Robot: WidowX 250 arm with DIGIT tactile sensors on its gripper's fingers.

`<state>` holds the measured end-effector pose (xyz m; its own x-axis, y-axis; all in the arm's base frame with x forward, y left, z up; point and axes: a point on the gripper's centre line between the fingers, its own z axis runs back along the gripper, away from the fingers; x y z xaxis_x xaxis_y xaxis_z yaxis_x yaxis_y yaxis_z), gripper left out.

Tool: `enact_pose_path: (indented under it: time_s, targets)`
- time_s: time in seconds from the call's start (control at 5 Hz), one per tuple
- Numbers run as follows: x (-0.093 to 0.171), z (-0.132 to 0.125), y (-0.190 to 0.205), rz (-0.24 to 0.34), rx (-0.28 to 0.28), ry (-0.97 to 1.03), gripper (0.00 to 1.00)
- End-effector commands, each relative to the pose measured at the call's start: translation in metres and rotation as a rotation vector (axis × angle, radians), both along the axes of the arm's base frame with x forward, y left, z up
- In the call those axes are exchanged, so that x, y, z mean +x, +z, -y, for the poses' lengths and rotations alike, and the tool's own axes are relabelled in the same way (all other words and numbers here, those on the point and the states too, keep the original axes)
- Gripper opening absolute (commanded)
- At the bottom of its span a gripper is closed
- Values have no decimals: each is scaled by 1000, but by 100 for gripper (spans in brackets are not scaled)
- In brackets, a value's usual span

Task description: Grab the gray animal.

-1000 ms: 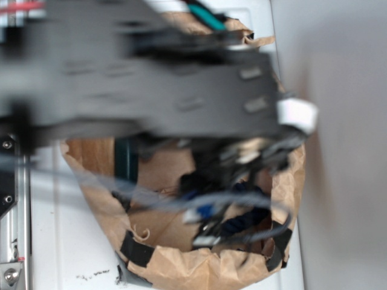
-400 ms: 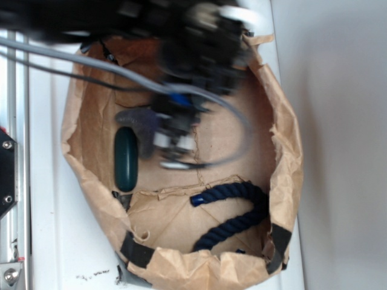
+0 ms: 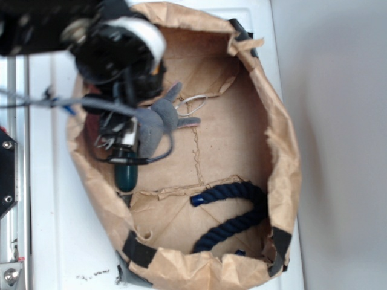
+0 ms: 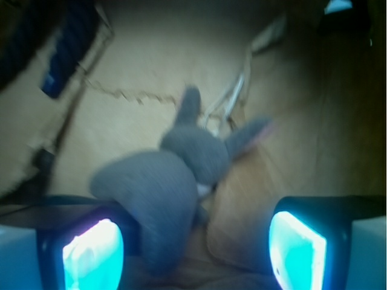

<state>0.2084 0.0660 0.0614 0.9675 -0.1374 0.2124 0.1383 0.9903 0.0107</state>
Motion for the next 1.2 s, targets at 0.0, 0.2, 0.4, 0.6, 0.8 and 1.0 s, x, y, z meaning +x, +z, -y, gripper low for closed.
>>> enact_pose_path:
  time_s: [0.0, 0.2, 0.4, 0.6, 0.8, 1.0]
  targets:
    - [16, 20, -16, 56, 108, 44, 100]
    - [20, 30, -22, 58, 124, 80, 100]
    - [22, 37, -32, 82, 146, 100, 100]
    - [21, 37, -37, 96, 155, 153, 0]
    - [15, 35, -30, 85, 129, 132, 0]
    - [12, 32, -14, 73, 87, 124, 0]
